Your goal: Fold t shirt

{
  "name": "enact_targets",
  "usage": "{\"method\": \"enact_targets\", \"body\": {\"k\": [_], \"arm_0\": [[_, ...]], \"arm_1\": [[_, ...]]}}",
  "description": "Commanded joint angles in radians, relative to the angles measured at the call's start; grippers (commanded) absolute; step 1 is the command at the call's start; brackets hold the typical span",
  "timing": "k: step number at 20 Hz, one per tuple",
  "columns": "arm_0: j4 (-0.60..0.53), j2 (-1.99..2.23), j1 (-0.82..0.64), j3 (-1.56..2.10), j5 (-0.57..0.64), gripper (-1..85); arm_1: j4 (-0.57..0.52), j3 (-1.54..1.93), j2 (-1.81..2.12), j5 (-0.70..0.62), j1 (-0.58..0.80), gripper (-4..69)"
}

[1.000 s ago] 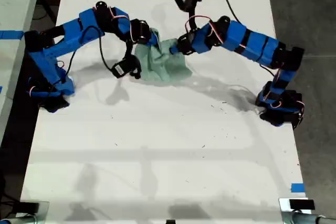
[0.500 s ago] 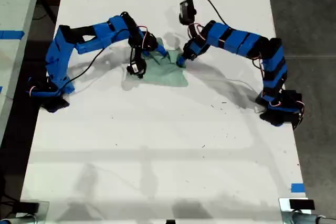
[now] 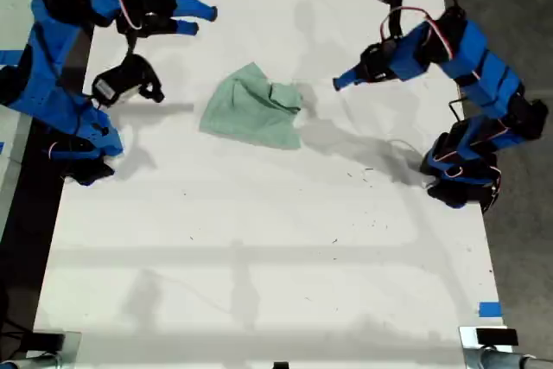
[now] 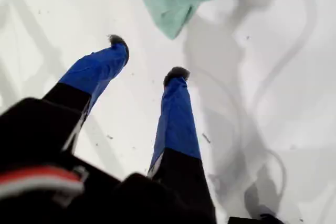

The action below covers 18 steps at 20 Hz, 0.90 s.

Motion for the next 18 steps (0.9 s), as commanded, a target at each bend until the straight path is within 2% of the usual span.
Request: {"method": "enact_targets", "body": {"k": [1, 2, 3, 4, 5, 6, 7, 8, 11, 14, 16, 18], "arm_0": [[-0.043, 0.334, 0.259, 0.327, -0.244, 14.8], [-0.114, 0.479, 0.371, 0.549, -0.337, 10.8], [-0.250, 0.650, 0.457, 0.815, -0.362, 6.4], [-0.357, 0.810, 0.517, 1.071, -0.428, 0.6], [-0.480, 0.945, 0.538, 1.305, -0.442, -0.2], [-0.594, 1.081, 0.566, 1.519, -0.476, -0.2], [-0.647, 1.229, 0.578, 1.692, -0.512, -0.2], [-0.635, 1.350, 0.586, 1.821, -0.557, -0.2], [-0.661, 1.342, 0.623, 1.930, -0.581, -0.2], [-0.497, 1.344, 0.637, 1.936, -0.620, -0.2], [-0.466, 1.344, 0.650, 1.936, -0.483, 0.7], [-0.463, 1.345, 0.715, 1.937, -0.453, 9.5]], "arm_1": [[-0.006, 0.357, 0.492, 0.212, -0.236, 14.8], [-0.032, 0.523, 0.641, 0.288, -0.342, 12.3], [-0.054, 0.709, 0.796, 0.364, -0.440, 3.7], [-0.055, 0.887, 0.940, 0.430, -0.497, 1.9], [-0.064, 1.069, 1.077, 0.497, -0.566, 1.9], [-0.156, 1.154, 1.129, 0.451, -0.655, 2.0], [-0.204, 1.206, 1.132, 0.488, -0.730, 1.8], [-0.242, 1.275, 1.177, 0.443, -0.730, 1.9], [-0.268, 1.503, 1.301, 0.430, -0.775, 3.5], [-0.308, 1.667, 1.301, 0.445, -0.795, 5.6], [-0.347, 1.735, 1.299, 0.337, -0.782, 5.8], [-0.357, 1.740, 1.299, 0.130, -0.767, 5.8]]}}
